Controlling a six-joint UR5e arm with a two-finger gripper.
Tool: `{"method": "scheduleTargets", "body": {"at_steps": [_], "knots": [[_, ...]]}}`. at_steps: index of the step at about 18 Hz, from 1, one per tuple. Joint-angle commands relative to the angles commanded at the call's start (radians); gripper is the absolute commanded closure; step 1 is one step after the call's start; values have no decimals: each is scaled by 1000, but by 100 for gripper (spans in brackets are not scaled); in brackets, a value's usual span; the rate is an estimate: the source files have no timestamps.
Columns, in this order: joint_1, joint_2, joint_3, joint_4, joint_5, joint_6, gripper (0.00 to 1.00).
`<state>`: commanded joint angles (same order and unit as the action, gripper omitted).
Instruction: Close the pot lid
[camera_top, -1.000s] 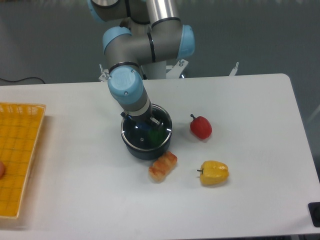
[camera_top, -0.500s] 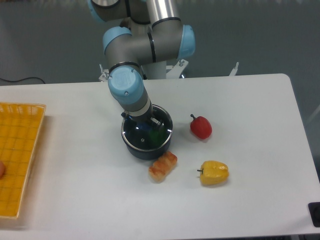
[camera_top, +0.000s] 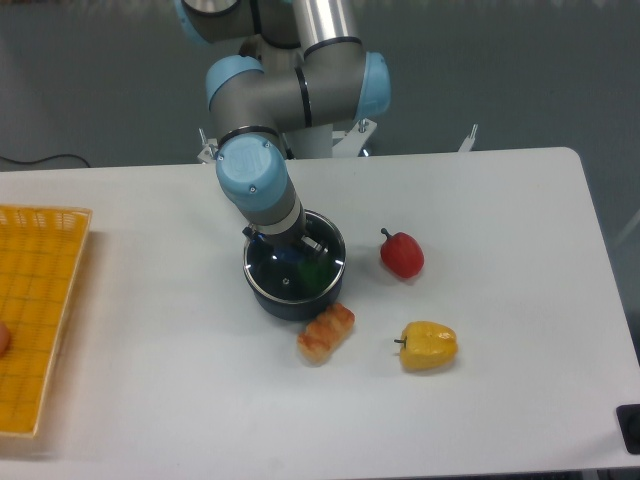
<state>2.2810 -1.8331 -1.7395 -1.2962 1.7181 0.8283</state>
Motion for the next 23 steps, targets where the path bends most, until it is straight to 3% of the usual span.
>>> {"method": "scheduleTargets", "body": {"at_steps": [2,5,10,11,16,21,23], "knots": [[0,-3,0,0,2,0,23],[0,-3,0,0,3,-2,10],[0,-6,5,0,5,-5,8],[0,-6,8,-2,5,-5,1],[11,2,57,-12,2,-5,0],[18,8,63,-9,0,-2,0],[29,5,98,-8,2,6,0]]}}
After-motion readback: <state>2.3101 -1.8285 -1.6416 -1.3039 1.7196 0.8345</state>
